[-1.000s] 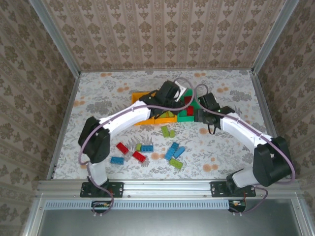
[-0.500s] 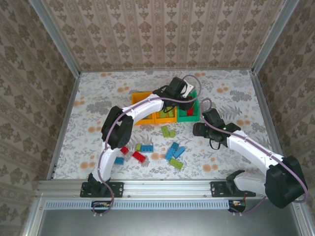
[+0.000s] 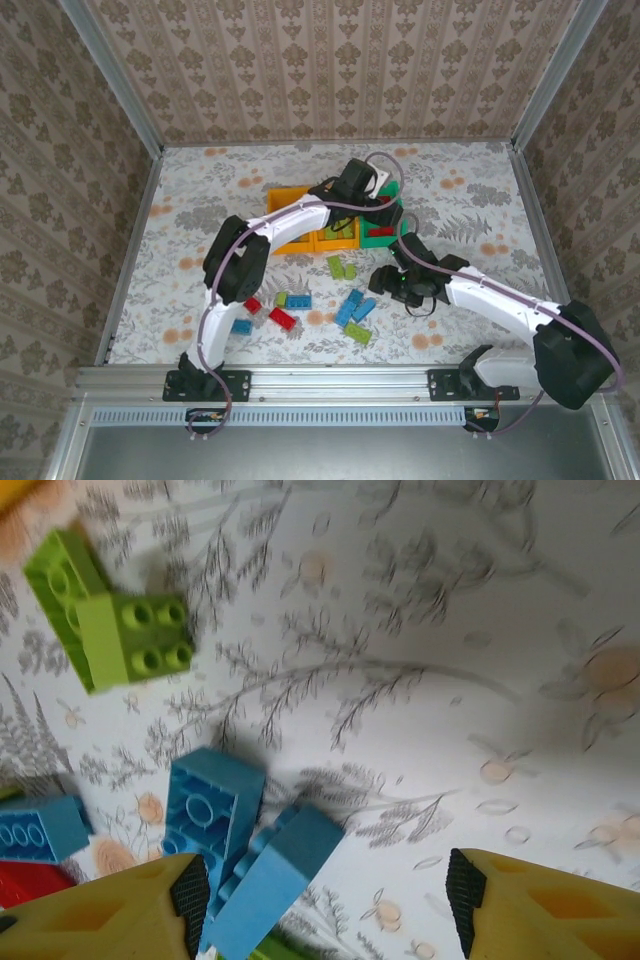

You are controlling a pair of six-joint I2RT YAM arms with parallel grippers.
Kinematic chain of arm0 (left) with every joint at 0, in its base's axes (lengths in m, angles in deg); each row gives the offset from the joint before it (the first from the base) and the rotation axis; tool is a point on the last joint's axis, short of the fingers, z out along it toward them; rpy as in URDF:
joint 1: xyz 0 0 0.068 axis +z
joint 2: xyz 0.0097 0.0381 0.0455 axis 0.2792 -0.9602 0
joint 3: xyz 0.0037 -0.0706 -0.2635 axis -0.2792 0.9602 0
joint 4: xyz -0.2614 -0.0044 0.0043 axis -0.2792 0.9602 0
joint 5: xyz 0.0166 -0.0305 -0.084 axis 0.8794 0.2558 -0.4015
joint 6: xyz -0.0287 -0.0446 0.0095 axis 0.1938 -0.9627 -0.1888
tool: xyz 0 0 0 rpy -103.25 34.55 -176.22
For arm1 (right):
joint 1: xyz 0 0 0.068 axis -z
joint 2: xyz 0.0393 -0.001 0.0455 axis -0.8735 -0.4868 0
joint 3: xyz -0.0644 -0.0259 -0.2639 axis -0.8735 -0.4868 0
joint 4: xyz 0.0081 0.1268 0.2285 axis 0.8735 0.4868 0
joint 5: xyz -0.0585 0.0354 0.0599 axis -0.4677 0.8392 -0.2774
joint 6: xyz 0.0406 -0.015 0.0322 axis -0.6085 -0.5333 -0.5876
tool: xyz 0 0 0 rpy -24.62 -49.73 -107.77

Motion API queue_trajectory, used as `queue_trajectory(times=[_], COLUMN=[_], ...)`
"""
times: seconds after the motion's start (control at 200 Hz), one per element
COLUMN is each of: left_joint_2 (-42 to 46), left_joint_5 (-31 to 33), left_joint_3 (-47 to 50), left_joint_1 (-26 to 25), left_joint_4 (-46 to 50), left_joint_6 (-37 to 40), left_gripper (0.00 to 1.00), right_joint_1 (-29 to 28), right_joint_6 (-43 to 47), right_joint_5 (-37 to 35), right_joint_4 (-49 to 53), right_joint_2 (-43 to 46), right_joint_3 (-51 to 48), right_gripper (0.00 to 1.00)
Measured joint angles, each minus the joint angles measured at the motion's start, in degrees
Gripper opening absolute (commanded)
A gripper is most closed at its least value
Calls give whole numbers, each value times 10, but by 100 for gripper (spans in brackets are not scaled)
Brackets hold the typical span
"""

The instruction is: Sort the legos into containers by color

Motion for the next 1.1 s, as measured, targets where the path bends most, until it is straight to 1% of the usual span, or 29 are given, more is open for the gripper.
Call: queue_trajectory(times=[0.135,0.255,0.395,0.585,0.7,0.93,1.1], left_joint_2=[56,120,181,218,228,234,247], left_joint_5=[21,42,59,70,77,83,90], left_joint_3=[63,118,172,219,245,272,291], left_joint_1=[0,0,1,4,4,4,4], left_joint_4=[-18,-32,-54,-66,-68,-74,-76], left_joint_6=[-1,-1,-1,0,0,2,2], left_gripper=[100,100,100,100,100,100,100], right_joint_1=[-33,-49,-55,-55,-55,-55,-52], right_joint_6=[-22,-37,-40,-43,-46,-44,-32], right_joint_5=[17,24,26,33,36,33,22], right_joint_4=[0,-1,0,-12,-11,-11,-3], right_joint_2=[-34,-57,-91,-131,-146,-168,-172], right_joint_3=[6,7,19,42,45,61,66], right_gripper=[65,64,63,62,54,33,21])
